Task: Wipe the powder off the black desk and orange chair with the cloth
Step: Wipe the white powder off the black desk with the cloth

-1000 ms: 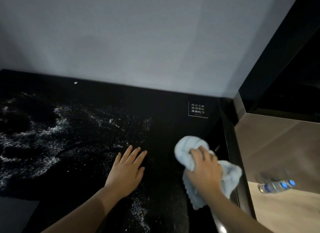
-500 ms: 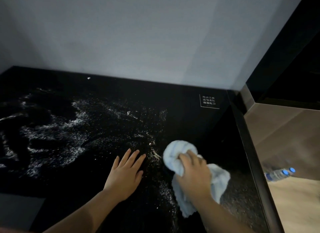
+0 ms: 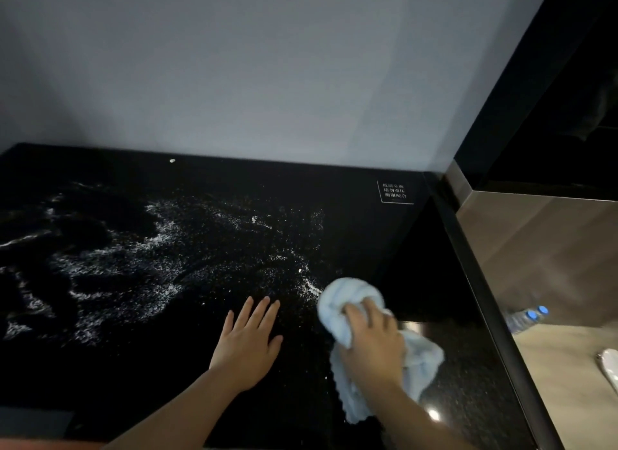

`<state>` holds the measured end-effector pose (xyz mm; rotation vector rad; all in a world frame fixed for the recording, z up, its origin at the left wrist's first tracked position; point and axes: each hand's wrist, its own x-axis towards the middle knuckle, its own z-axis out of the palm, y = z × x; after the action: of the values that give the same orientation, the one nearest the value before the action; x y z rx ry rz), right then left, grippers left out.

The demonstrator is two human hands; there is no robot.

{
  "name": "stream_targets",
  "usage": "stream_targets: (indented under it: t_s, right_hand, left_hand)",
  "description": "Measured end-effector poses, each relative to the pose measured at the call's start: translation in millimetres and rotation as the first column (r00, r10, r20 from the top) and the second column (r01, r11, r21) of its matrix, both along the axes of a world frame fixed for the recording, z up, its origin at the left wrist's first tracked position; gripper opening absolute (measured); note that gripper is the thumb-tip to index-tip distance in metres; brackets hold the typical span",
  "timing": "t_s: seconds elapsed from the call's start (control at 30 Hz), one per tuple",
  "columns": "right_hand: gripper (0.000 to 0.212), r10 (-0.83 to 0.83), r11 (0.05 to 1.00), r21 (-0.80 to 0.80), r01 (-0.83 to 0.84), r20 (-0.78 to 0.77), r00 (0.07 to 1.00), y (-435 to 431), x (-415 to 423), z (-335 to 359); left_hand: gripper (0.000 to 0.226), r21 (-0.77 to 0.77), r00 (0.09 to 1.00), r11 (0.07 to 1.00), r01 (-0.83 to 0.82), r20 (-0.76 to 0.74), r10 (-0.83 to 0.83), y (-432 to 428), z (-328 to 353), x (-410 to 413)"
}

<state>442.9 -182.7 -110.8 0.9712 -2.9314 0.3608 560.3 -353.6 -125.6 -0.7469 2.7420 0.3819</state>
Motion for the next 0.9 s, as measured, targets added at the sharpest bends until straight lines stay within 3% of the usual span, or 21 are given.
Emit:
stream_targets:
  t_s: [0.1, 0.17, 0.27, 0.4, 0.47, 0.63, 0.8, 0.83, 0.9]
  right_hand:
    - [0.050, 0.067, 0.987, -0.152, -0.054, 0.082, 0.994, -9.2, 7.3, 12.6]
    - [0.046, -0.030, 0.982, -0.185, 0.032, 0.014, 0.999, 10.2, -14.2, 21.8]
    - [0.046, -0.267, 0.963, 0.000, 0.268, -0.094, 0.959, 78.9, -51.7, 22.1]
    - [0.055, -0.422, 0.903, 0.084, 0.422, -0.018, 0.906, 138.7, -42.0, 8.3]
    - [0.053, -0.394, 0.915, 0.078, 0.395, -0.019, 0.919, 124.1, -20.8, 6.8]
    - [0.072, -0.182, 0.983, -0.023, 0.183, 0.047, 0.982, 62.6, 34.2, 15.7]
    - [0.058, 0.141, 0.990, -0.042, -0.138, 0.075, 0.987, 67.7, 31.1, 15.8]
    - [0.057, 0.125, 0.991, -0.062, -0.122, 0.036, 0.992, 85.5, 15.0, 13.8]
    - [0.057, -0.100, 0.994, -0.054, 0.100, -0.005, 0.995, 124.5, -19.0, 11.5]
  left_hand:
    - [0.062, 0.038, 1.000, 0.999, 0.013, 0.004, -0.014, -0.4, 3.5, 5.9]
    - [0.063, 0.043, 0.999, 0.998, 0.043, 0.017, -0.044, -1.3, 3.8, 11.5]
    - [0.062, 0.021, 0.996, 0.997, 0.081, 0.033, -0.081, -1.3, 3.2, 16.1]
    - [0.061, 0.033, 0.997, 0.997, 0.065, 0.041, -0.067, 6.2, 2.3, 21.0]
    - [0.061, 0.029, 0.997, 0.998, 0.061, 0.050, -0.062, 10.8, 2.3, 24.4]
    - [0.059, 0.086, 0.997, 0.996, -0.004, 0.083, -0.003, 26.1, 8.4, 25.2]
    - [0.057, 0.144, 0.991, 0.988, -0.057, 0.130, 0.038, 31.8, 18.4, 21.0]
    - [0.057, 0.180, 0.990, 0.981, -0.074, 0.134, 0.050, 30.9, 20.1, 19.6]
    - [0.056, 0.207, 0.989, 0.975, -0.086, 0.139, 0.058, 32.0, 20.3, 21.1]
